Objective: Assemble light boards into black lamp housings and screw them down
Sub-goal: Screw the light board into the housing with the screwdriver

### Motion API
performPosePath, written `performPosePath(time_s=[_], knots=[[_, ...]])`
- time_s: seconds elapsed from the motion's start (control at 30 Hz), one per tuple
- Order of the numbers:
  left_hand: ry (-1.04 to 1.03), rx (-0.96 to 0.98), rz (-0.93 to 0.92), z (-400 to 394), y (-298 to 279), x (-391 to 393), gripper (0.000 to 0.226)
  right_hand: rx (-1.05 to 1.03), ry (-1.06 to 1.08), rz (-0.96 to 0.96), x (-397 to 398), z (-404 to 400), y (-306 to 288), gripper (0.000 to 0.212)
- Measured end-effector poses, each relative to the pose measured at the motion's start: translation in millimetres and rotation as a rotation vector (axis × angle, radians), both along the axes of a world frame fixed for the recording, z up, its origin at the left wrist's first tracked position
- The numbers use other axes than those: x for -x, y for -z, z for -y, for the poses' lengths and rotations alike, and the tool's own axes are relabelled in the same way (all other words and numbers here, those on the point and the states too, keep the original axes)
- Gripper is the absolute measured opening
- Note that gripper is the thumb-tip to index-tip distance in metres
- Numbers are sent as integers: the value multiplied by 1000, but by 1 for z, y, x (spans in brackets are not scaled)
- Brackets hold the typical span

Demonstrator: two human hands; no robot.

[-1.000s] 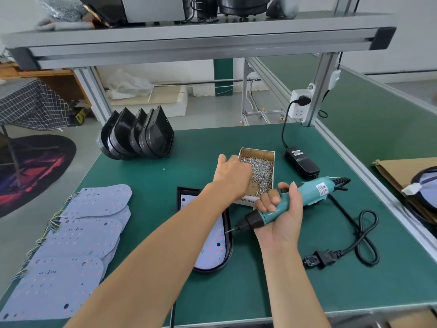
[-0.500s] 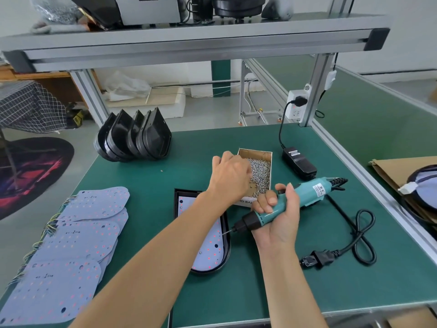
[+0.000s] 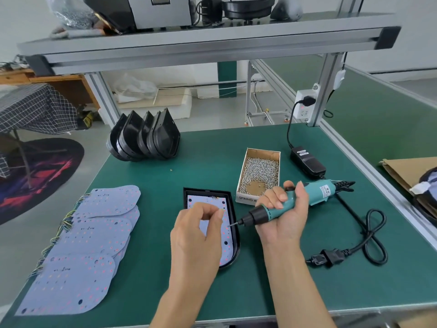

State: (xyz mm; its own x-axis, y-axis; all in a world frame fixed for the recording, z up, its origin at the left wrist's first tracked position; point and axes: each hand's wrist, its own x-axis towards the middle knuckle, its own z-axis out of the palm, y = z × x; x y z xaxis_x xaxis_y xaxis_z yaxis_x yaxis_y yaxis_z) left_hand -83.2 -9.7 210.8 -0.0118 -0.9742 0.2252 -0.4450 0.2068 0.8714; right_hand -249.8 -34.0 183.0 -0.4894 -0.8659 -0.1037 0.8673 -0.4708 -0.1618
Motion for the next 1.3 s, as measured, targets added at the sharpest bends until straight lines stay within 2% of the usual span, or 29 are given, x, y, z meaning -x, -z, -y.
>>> performPosePath(time_s=[0.1, 0.2, 0.3, 0.43, 0.53, 0.93, 1.17, 1.3], knots=[[-13, 52, -15, -1, -10, 1, 19, 52, 1, 33, 1, -1, -13, 20], [34, -23, -148, -5, -14, 3, 22, 123, 0, 55, 0, -1, -29, 20], [75, -129, -399, -12, -11, 3, 22, 158, 6, 44, -3, -3, -42, 24], [86, -302, -869, -16, -14, 9, 26, 163, 21, -2, -9, -7, -50, 27], [101, -354, -1039, -17, -19, 12, 15, 161, 19, 0, -13, -9, -52, 27], [102, -331, -1072, -18, -14, 12, 14, 129, 50, 0, -18, -10, -54, 25], [92, -329, -1102, -18, -9, 15, 20, 127, 55, -8, -18, -10, -54, 23], [84, -317, -1115, -18, -8, 15, 15, 86, 58, -26, -19, -11, -51, 22]])
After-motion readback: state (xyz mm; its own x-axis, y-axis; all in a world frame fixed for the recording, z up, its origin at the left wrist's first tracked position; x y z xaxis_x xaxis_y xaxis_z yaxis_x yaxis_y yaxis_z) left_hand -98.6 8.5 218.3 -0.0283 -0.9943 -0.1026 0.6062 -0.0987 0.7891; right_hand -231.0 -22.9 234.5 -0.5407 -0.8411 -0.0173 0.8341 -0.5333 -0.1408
